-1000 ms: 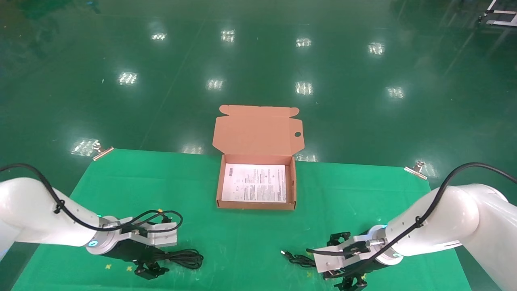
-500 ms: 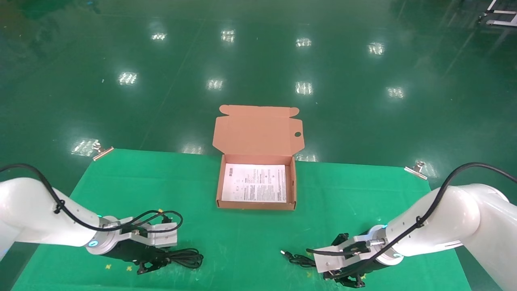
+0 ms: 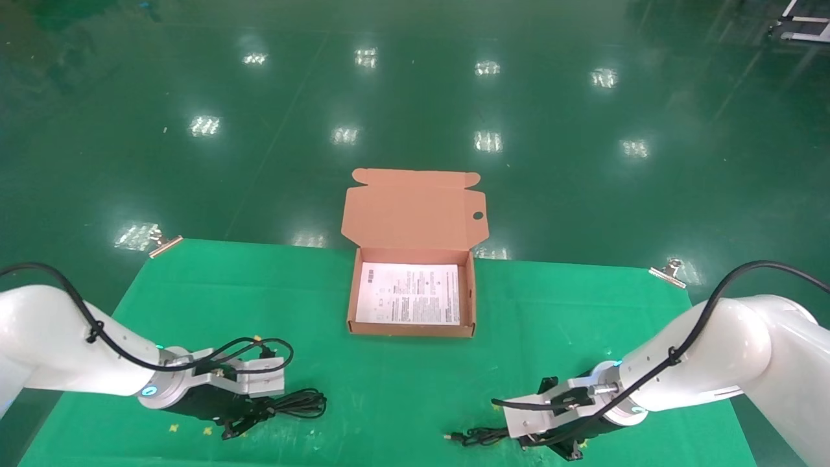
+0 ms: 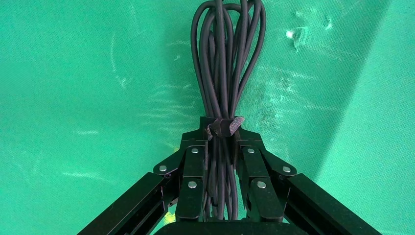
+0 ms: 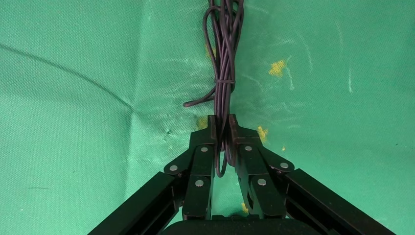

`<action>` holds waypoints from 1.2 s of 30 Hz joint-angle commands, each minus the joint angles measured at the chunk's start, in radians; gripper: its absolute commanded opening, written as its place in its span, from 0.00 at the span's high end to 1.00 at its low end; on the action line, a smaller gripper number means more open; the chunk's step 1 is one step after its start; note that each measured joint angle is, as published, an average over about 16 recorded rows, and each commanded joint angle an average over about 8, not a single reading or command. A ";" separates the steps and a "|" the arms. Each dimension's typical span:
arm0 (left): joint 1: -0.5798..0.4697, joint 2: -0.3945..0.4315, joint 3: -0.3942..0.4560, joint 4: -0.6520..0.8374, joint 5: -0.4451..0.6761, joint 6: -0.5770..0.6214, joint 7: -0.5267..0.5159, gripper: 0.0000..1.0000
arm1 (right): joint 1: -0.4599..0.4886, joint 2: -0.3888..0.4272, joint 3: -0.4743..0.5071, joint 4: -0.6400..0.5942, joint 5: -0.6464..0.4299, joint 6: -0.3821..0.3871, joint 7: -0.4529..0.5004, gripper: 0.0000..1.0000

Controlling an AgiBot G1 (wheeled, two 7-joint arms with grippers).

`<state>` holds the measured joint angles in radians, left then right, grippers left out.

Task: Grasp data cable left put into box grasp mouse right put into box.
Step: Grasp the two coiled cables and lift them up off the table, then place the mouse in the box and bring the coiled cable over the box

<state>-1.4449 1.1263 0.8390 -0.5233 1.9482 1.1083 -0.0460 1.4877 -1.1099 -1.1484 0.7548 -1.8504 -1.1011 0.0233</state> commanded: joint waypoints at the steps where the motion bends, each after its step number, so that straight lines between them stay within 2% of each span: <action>1: 0.001 0.001 0.001 0.002 0.001 0.000 0.000 1.00 | -0.002 -0.002 -0.001 0.000 -0.001 0.000 -0.003 1.00; 8: -0.022 -0.038 -0.012 -0.059 -0.004 -0.005 0.005 1.00 | 0.054 0.044 0.025 0.040 -0.004 0.007 0.057 1.00; 14: -0.058 -0.096 -0.044 -0.195 -0.020 -0.022 -0.027 1.00 | 0.170 0.124 0.063 0.189 -0.069 0.044 0.163 1.00; 17: -0.077 -0.110 -0.060 -0.268 -0.018 -0.045 -0.059 1.00 | 0.230 0.130 0.076 0.250 -0.119 0.071 0.200 1.00; 21: -0.099 -0.106 -0.078 -0.356 -0.004 -0.091 -0.110 1.00 | 0.299 0.083 0.092 0.270 -0.167 0.121 0.216 1.00; 25: -0.119 -0.086 -0.087 -0.429 0.030 -0.142 -0.158 1.00 | 0.355 0.002 0.113 0.220 -0.170 0.190 0.189 1.00; 31: -0.150 -0.045 -0.086 -0.482 0.116 -0.216 -0.217 1.00 | 0.426 -0.117 0.148 0.075 -0.123 0.296 0.078 1.00; 36: -0.181 -0.013 -0.090 -0.476 0.177 -0.272 -0.253 1.00 | 0.472 -0.195 0.177 -0.044 -0.053 0.348 -0.039 1.00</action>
<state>-1.6225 1.1088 0.7496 -0.9992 2.1191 0.8432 -0.2916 1.9536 -1.2914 -0.9748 0.7271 -1.9079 -0.7646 -0.0043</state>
